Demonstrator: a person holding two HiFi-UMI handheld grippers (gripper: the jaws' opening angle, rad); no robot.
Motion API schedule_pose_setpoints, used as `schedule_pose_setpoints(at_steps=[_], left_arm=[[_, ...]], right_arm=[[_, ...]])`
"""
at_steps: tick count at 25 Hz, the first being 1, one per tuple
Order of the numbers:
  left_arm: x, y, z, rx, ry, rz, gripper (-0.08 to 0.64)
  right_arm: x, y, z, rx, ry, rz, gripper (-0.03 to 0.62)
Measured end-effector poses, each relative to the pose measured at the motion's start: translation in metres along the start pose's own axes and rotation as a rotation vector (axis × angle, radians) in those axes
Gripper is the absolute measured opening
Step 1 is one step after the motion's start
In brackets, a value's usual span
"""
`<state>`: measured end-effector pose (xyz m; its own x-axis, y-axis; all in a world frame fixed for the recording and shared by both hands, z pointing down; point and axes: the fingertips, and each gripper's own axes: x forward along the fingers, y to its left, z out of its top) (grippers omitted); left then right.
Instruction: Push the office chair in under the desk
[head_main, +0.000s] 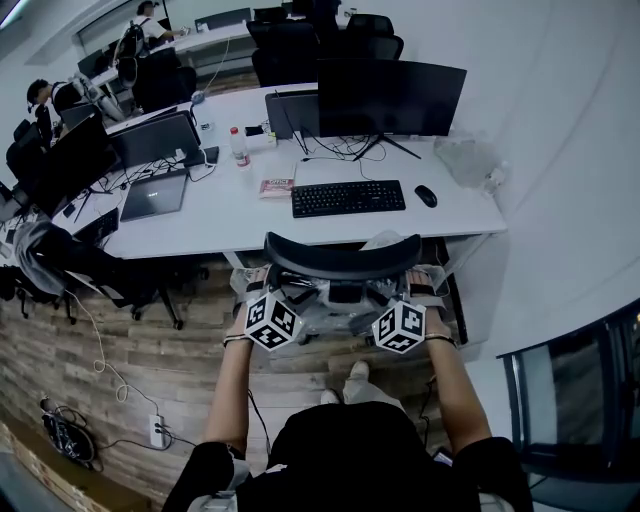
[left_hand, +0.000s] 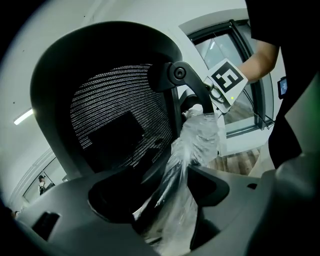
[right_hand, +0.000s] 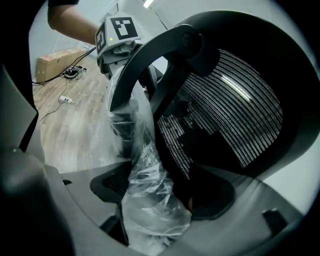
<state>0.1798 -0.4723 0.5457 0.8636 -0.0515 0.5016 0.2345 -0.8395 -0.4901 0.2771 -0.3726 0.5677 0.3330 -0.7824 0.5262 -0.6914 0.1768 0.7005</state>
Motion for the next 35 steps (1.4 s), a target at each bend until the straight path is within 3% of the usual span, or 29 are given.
schedule_pose_setpoints(at_steps=[35], left_arm=[[0.076,0.071,0.001,-0.025,0.025,0.031,0.351]], right_arm=[[0.084,-0.070,-0.017,-0.022,-0.052,0.006,0.344]])
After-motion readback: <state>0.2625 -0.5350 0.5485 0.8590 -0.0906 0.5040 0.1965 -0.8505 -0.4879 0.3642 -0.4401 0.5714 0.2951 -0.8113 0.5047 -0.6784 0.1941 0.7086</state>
